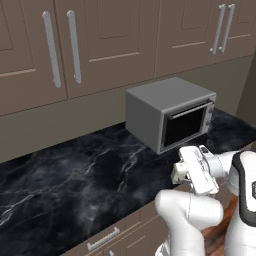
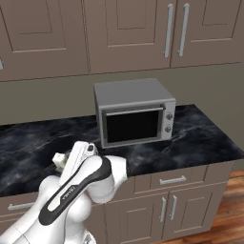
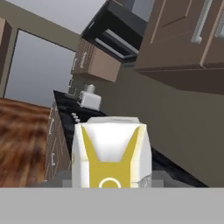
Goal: Move the drinks to the dining counter.
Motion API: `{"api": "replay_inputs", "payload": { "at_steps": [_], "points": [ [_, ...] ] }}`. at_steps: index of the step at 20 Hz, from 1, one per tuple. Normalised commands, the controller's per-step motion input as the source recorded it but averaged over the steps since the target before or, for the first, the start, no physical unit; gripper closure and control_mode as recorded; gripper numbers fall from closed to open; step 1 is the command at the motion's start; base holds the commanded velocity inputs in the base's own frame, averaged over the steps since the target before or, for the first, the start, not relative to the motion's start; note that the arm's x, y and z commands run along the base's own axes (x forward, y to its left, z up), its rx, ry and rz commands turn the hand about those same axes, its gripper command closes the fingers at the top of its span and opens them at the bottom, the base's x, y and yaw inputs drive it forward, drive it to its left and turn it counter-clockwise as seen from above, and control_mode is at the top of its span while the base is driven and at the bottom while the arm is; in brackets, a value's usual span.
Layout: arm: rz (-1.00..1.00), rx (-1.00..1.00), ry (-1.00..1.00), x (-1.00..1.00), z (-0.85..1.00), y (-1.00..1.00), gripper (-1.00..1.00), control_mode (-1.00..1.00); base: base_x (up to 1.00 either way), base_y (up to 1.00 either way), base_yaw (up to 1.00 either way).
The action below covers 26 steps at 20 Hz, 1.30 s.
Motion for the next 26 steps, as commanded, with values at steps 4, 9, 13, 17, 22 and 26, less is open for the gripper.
{"api": "replay_inputs", "payload": {
  "at_steps": [4,9,13,17,22,26],
  "points": [
    [0.0,0.0,0.0,0.0,0.0,0.0,1.0,1.0,-0.07,0.0,0.0],
    [0.0,0.0,0.0,0.0,0.0,0.0,1.0,1.0,-0.27,0.0,0.0],
    [0.0,0.0,0.0,0.0,0.0,0.0,1.0,1.0,-0.4,-0.01,0.0],
    [0.0,0.0,0.0,0.0,0.0,0.0,1.0,1.0,-0.49,0.0,0.01],
    [0.0,0.0,0.0,0.0,0.0,0.0,1.0,1.0,-0.53,-0.01,0.15],
    [0.0,0.0,0.0,0.0,0.0,0.0,1.0,1.0,-0.38,0.02,0.27]
  ]
}}
